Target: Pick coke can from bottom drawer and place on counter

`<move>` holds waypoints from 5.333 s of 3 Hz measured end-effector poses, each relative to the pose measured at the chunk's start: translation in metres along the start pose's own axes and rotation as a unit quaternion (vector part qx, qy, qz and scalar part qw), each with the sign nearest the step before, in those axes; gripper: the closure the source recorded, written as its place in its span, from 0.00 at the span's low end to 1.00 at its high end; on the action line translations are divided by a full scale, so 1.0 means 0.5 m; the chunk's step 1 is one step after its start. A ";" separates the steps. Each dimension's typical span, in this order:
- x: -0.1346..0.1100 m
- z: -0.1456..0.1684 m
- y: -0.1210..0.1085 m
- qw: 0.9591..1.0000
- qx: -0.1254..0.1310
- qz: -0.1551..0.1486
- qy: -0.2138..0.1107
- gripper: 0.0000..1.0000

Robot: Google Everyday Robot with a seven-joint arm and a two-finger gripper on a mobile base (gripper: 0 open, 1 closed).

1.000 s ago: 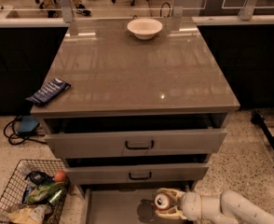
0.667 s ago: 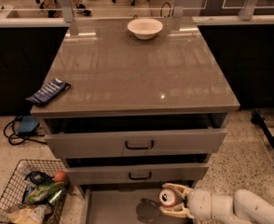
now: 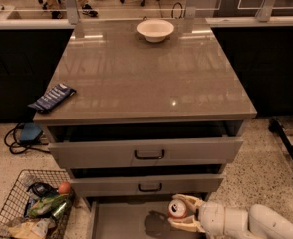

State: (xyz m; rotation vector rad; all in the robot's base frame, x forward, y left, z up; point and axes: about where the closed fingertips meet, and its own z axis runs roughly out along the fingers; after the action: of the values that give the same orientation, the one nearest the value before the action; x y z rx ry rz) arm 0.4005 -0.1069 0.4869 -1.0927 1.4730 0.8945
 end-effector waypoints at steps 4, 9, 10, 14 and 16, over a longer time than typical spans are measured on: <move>-0.295 -0.100 -0.012 0.993 0.107 -0.046 0.016 1.00; -0.489 -0.116 -0.063 0.982 0.186 -0.005 -0.009 1.00; -0.569 -0.136 -0.066 0.974 0.224 -0.007 -0.002 1.00; -0.839 -0.185 -0.178 0.952 0.301 -0.046 -0.015 1.00; -0.899 -0.165 -0.315 0.956 0.291 -0.021 -0.023 1.00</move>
Offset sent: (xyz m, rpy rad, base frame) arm -0.0138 -0.0107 0.1456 -0.0986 -0.1212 -0.2000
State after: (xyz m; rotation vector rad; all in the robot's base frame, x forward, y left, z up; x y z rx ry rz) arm 0.5415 -0.1555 0.9465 -0.6543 1.5321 0.4024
